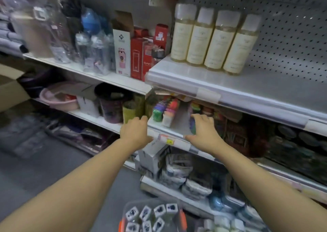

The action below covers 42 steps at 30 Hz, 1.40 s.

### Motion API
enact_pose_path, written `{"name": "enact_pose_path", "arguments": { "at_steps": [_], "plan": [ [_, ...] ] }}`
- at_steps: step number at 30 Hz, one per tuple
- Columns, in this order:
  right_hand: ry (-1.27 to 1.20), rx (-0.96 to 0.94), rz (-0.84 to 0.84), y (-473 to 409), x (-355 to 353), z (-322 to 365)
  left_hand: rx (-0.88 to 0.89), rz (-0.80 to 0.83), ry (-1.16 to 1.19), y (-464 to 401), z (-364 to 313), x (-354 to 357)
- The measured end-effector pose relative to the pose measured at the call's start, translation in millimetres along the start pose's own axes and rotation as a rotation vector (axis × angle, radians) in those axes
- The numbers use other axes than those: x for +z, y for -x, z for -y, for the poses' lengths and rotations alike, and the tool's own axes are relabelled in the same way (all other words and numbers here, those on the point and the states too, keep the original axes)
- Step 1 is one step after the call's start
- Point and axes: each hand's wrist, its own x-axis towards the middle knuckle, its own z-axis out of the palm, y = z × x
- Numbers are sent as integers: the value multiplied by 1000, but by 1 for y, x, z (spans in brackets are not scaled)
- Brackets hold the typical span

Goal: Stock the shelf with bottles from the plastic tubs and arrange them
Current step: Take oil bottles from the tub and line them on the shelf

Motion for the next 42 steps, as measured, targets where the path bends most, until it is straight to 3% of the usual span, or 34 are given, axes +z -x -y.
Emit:
{"name": "enact_pose_path", "arguments": {
  "at_steps": [19,29,42],
  "plan": [
    [5,120,541,21,245,-98,-257,477,67,58,49,252],
    [4,160,712,37,385,-185,-344,555,102,84,44,405],
    [-40,113,683,46,594,-252,-315,497,100,74,71,599]
  ]
}}
